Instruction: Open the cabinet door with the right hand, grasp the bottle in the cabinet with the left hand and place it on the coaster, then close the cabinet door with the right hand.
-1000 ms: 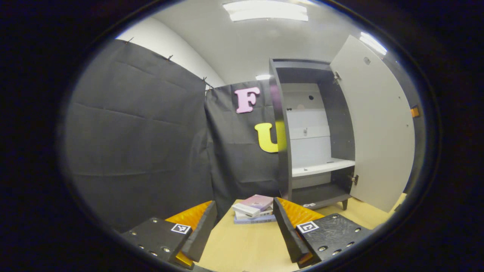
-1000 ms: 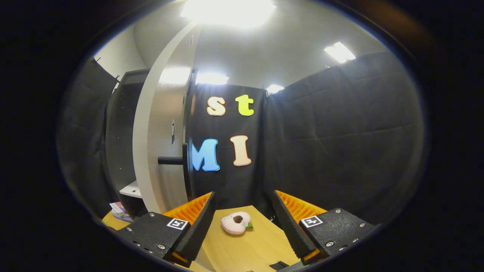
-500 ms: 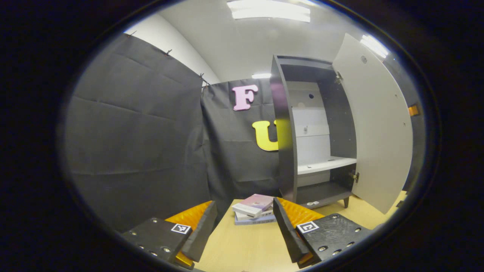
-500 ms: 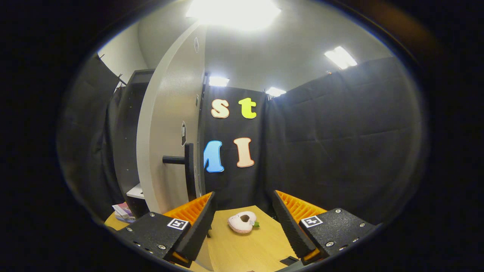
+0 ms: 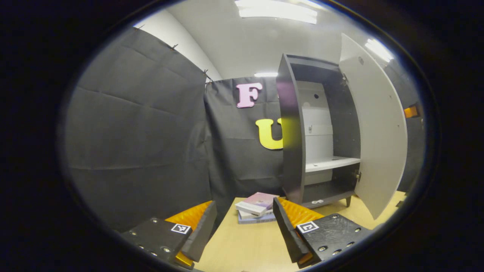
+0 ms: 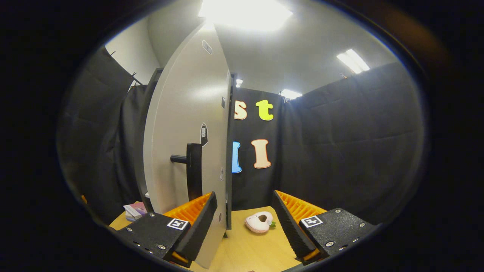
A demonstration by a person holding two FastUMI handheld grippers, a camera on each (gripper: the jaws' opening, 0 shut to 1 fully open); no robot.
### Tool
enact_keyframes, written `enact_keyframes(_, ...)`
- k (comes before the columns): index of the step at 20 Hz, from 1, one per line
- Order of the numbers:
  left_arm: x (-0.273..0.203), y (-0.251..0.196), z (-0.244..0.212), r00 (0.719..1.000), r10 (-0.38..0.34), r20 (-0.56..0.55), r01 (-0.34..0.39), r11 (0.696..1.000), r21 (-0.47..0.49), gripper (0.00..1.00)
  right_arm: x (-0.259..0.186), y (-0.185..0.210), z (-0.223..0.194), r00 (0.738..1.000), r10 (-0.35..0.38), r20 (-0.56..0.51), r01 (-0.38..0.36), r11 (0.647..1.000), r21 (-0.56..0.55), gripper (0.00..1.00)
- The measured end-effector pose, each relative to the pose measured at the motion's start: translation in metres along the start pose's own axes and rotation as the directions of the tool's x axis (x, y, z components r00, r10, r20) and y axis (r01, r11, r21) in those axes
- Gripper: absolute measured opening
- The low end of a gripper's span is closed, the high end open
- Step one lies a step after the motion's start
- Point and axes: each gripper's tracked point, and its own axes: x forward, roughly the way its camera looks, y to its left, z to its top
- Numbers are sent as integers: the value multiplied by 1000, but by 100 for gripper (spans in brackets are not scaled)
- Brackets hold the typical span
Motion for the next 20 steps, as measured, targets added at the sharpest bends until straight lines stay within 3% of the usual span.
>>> enact_keyframes(10, -12, 51, -8, 998, 67, -10, -68, 998, -18, 89, 12, 78, 1, 993, 117, 3, -117, 993, -10, 93)
enact_keyframes(13, -17, 65, -13, 996, 85, -19, -85, 996, -18, 86, 15, 97, -1, 988, 152, 3, -152, 988, -3, 93)
enact_keyframes(15, -20, 72, -13, 995, 95, -19, -96, 995, -12, 89, 19, 114, 0, 985, 175, 2, -175, 985, 0, 94)
enact_keyframes(20, -23, 84, -15, 993, 112, -27, -112, 994, -16, 86, 25, 125, -8, 978, 211, -8, -211, 978, -4, 95)
